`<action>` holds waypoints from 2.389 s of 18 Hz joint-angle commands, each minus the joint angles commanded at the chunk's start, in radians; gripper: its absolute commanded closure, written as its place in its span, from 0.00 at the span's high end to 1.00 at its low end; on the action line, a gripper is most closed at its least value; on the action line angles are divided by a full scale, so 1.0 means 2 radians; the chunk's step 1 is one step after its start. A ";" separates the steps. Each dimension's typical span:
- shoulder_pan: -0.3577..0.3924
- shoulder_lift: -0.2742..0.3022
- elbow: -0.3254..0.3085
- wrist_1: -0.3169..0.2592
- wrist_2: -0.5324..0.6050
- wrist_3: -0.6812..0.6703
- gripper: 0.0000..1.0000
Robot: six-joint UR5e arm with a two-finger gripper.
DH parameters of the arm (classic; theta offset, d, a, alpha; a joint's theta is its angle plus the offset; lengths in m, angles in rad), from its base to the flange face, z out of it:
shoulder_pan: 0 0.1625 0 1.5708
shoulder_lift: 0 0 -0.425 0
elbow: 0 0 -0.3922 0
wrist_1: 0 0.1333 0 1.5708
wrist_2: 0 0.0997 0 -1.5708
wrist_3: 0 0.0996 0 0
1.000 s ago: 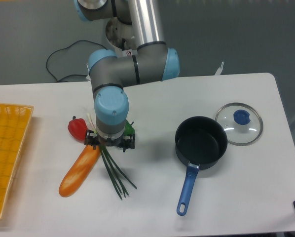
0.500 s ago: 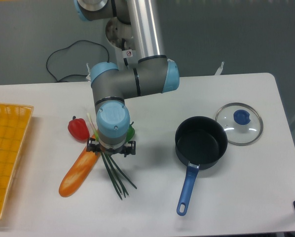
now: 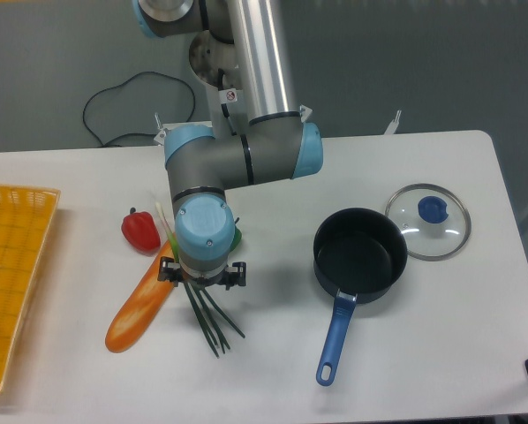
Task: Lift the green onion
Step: 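Close the gripper on the green onion stalks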
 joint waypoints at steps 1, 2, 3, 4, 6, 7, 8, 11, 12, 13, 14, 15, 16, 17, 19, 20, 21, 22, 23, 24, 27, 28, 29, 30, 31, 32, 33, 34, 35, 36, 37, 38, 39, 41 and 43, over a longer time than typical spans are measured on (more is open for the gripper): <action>-0.001 -0.005 0.001 0.001 0.001 0.001 1.00; -0.002 -0.007 0.001 0.002 0.001 0.000 1.00; -0.002 -0.009 0.001 0.004 0.001 0.001 1.00; -0.005 -0.010 0.001 0.006 0.001 0.001 1.00; -0.008 -0.017 0.001 0.011 0.003 0.001 1.00; -0.008 -0.018 0.001 0.011 0.009 -0.001 1.00; -0.009 -0.018 0.000 0.011 0.013 0.000 1.00; -0.008 -0.019 -0.002 0.012 0.017 0.002 1.00; -0.008 -0.022 -0.002 0.012 0.018 0.002 1.00; -0.008 -0.025 -0.002 0.012 0.018 0.002 1.00; -0.009 -0.025 -0.001 0.012 0.018 0.002 1.00; -0.009 -0.027 0.001 0.014 0.018 0.002 1.00; -0.009 -0.028 0.005 0.020 0.018 0.000 1.00; -0.008 -0.028 0.005 0.024 0.018 -0.001 1.00; -0.009 -0.033 0.004 0.025 0.018 -0.002 1.00; -0.010 -0.035 0.004 0.025 0.018 -0.002 1.00; -0.010 -0.037 0.002 0.025 0.018 -0.002 1.00; -0.012 -0.038 0.002 0.026 0.018 -0.002 1.00; -0.014 -0.038 0.002 0.027 0.019 -0.002 1.00; -0.015 -0.041 0.002 0.027 0.020 -0.002 1.00; -0.020 -0.046 0.000 0.027 0.038 -0.005 1.00; -0.021 -0.046 0.000 0.027 0.039 -0.005 1.00; -0.021 -0.046 0.000 0.027 0.039 -0.005 1.00; -0.021 -0.047 0.000 0.027 0.039 -0.005 1.00; -0.021 -0.047 0.000 0.027 0.040 -0.005 1.00; -0.021 -0.048 0.000 0.026 0.040 -0.005 1.00; -0.021 -0.049 0.000 0.027 0.041 -0.005 1.00; -0.021 -0.049 0.000 0.027 0.041 -0.005 1.00; -0.021 -0.049 0.000 0.027 0.041 -0.005 1.00; -0.021 -0.049 0.000 0.027 0.041 -0.005 1.00; -0.021 -0.049 0.000 0.027 0.041 -0.004 0.96; -0.021 -0.049 0.000 0.027 0.041 -0.004 0.94; -0.021 -0.049 0.000 0.027 0.041 -0.004 0.89; -0.021 -0.049 -0.001 0.026 0.041 -0.004 0.81; -0.021 -0.050 0.000 0.026 0.041 -0.004 0.70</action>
